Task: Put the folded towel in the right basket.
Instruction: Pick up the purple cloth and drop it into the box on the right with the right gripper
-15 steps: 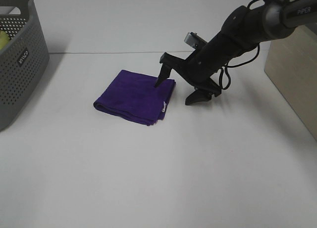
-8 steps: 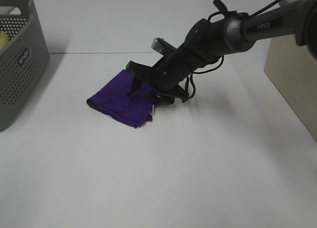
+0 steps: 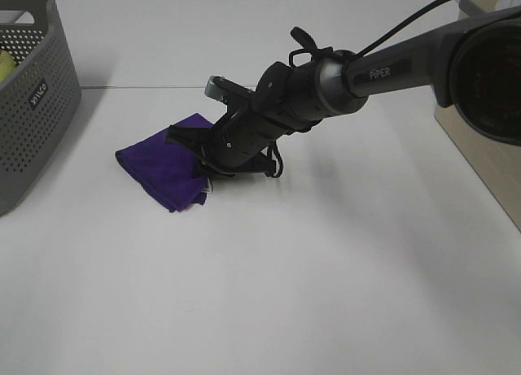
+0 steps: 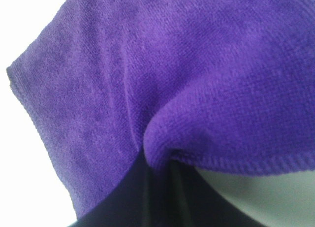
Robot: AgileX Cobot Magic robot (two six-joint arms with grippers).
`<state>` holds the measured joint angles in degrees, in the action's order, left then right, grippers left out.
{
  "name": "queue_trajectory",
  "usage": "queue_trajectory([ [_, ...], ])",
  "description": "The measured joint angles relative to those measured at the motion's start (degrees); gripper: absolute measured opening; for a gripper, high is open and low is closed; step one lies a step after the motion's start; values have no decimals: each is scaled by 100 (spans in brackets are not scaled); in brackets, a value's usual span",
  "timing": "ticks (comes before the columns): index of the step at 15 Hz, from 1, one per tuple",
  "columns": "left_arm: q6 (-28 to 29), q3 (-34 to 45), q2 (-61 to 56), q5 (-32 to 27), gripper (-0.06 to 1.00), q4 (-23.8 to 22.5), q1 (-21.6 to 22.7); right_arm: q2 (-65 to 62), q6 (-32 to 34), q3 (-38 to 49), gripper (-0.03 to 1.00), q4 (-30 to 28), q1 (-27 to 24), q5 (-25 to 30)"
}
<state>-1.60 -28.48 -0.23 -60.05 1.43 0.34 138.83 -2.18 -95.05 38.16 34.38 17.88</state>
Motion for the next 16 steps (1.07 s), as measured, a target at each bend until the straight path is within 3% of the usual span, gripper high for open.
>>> queue_trajectory([
  [4,0,0,0,0,99,0,0,-693,-6,143,1,-985,6,1077],
  [11,0,0,0,0,99,0,0,-2750,-6,143,1,-2005,-206,1988],
  [14,0,0,0,0,99,0,0,-3718,-6,143,1,-2315,-1238,2338],
  [16,0,0,0,0,99,0,0,-4469,-11,57,1,-2573,-2469,2412],
])
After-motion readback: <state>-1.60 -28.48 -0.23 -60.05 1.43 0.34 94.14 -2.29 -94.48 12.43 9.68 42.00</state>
